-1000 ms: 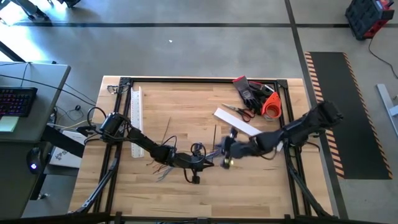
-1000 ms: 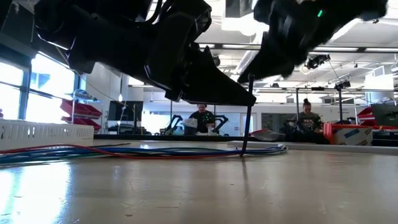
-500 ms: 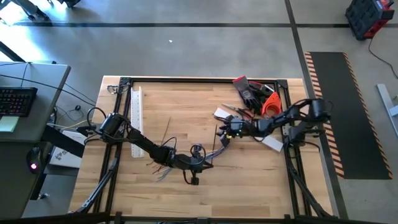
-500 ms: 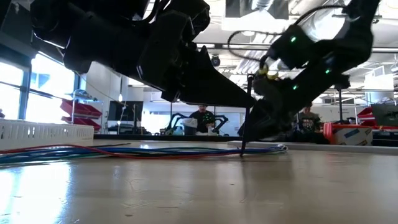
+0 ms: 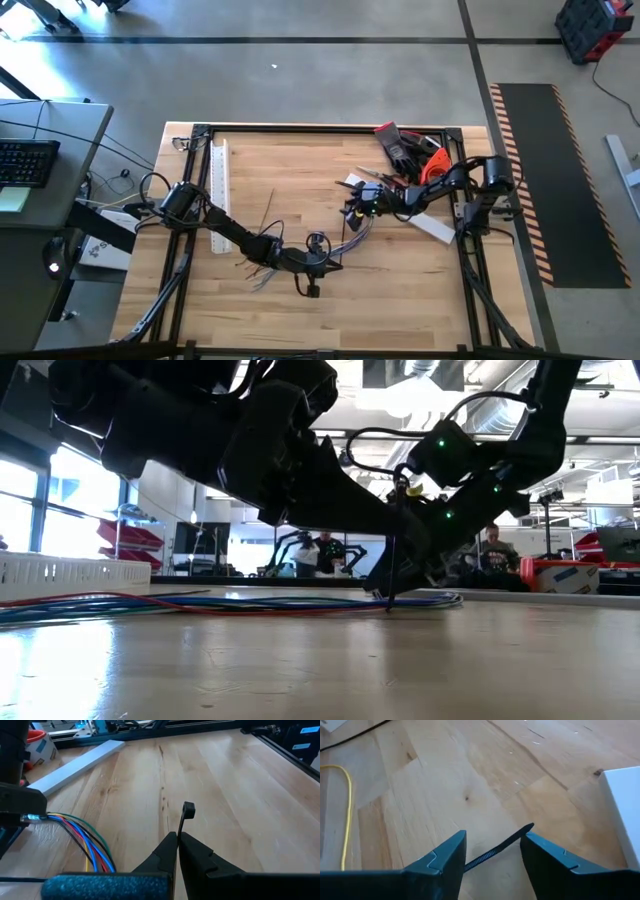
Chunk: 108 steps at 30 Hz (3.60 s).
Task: Ziptie cables
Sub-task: Wrap the zip tie on the cable
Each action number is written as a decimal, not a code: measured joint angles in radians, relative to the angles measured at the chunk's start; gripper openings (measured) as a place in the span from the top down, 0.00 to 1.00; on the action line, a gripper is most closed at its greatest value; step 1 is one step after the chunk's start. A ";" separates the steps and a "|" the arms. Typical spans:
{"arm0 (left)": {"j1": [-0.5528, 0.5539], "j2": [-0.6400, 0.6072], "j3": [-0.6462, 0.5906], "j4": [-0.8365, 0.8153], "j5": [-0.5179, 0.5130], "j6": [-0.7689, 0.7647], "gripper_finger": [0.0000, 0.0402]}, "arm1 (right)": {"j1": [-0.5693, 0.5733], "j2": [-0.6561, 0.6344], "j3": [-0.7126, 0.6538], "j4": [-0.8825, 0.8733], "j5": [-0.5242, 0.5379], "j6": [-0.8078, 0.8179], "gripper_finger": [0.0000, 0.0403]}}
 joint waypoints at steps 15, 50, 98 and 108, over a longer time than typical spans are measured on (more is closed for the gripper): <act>-0.001 0.000 0.000 0.000 0.000 0.000 1.00 | 0.066 0.003 -0.002 -0.006 -0.010 -0.120 0.96; -0.016 0.001 0.000 0.023 -0.107 -0.089 1.00 | 0.631 0.005 0.019 0.173 0.800 -0.975 1.00; 0.004 0.001 0.000 0.010 0.021 -0.199 1.00 | 0.741 0.148 0.156 0.271 0.970 -1.379 1.00; 0.015 0.001 0.000 0.015 0.062 -0.275 1.00 | 0.754 0.148 0.159 0.272 0.990 -1.406 1.00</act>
